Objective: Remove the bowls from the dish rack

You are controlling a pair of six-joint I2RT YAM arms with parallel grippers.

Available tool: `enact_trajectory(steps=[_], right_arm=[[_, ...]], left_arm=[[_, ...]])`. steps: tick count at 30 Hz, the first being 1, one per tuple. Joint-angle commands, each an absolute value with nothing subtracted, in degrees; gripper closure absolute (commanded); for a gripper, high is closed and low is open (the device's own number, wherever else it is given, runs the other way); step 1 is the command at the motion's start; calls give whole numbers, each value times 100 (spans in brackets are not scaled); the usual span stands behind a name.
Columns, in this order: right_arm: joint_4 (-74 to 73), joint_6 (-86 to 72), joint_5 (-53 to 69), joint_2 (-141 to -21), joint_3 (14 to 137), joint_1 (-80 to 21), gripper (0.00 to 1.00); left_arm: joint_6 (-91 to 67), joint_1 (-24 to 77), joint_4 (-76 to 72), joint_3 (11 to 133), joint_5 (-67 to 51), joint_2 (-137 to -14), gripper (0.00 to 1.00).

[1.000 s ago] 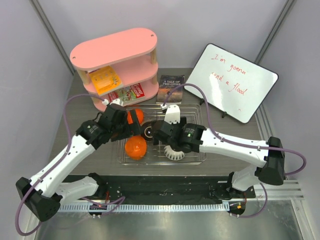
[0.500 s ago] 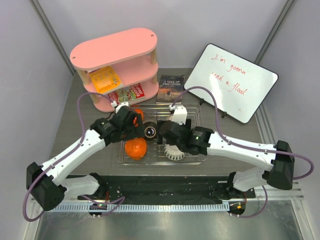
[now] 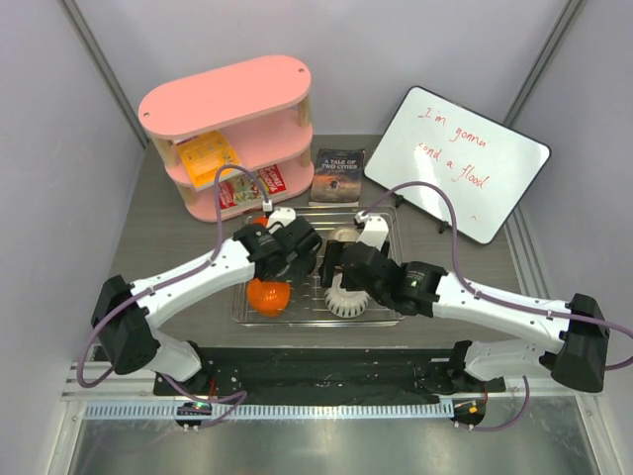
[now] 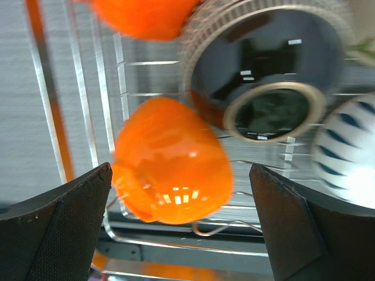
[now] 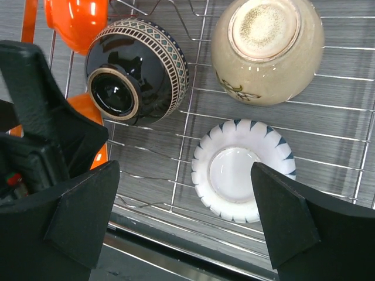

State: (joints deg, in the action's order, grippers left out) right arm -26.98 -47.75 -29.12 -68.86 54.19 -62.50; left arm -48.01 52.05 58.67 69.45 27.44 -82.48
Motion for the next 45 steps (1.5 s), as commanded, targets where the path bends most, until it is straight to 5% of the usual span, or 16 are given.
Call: enact_trajectory(steps=[1,17,42,45], right_arm=[[-2303,-4808,-2892,-6487,5274,-6214,0],[-2303,-4904,-2733,-6118,4808,-5889,0],[-2259,-4948,-2549,-5827,4421,-5599,0],[-2241,-4957,-2523,-5845,4395,-5572,0]], left_arm=[[-5229,5273,6749,7260,3426,-8349,0],[-5941,6424,7488,7857,3946,-9483,0],[-7884,6627,8446,7295,5282,-10037,0],[-8068,6706,8718,7391,5396,-10274,10]])
